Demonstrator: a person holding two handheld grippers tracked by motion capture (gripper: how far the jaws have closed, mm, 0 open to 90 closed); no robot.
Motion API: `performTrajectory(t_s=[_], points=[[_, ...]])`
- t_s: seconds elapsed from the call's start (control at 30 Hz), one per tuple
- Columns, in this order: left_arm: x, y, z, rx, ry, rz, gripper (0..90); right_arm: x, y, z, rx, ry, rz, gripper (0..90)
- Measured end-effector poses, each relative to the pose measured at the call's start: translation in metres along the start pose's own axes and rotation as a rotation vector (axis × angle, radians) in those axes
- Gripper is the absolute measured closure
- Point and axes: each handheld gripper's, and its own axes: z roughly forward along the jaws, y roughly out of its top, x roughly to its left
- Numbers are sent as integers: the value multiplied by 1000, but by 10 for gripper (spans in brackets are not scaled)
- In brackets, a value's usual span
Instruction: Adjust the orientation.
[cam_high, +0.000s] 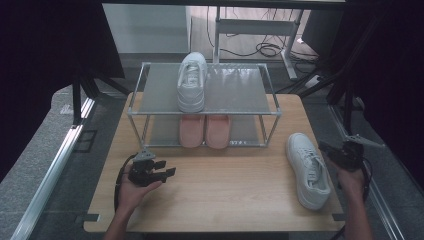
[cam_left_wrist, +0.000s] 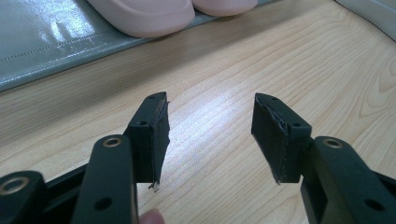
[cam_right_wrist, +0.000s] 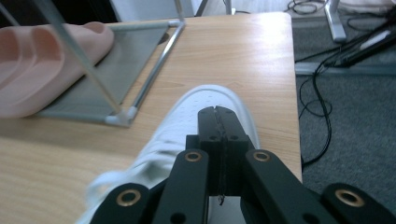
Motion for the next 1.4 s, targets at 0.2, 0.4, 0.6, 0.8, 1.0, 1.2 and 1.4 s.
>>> performTrajectory(t_s=[0.2, 0.4, 0.6, 0.8, 1.0, 1.2, 1.4], points=[[1, 0, 0, 0, 2, -3, 470, -16, -2, 20, 32, -8, 33, 900], [1, 0, 1, 4, 1, -1, 470, -27, -6, 34, 59, -13, 59, 900], [1, 0, 1, 5, 2, -2, 469, -34, -11, 44, 79, 4, 92, 900], [1, -1, 2, 8, 1, -1, 469, -37, -11, 46, 91, 1, 92, 900], [0, -1, 4, 13, -1, 2, 469, -36, -10, 49, 96, 18, 74, 900], [1, -1, 3, 12, 3, -1, 469, -28, -6, 58, 121, 66, 32, 900], [1, -1, 3, 14, 3, -1, 469, -17, -2, 65, 142, 116, -20, 900]])
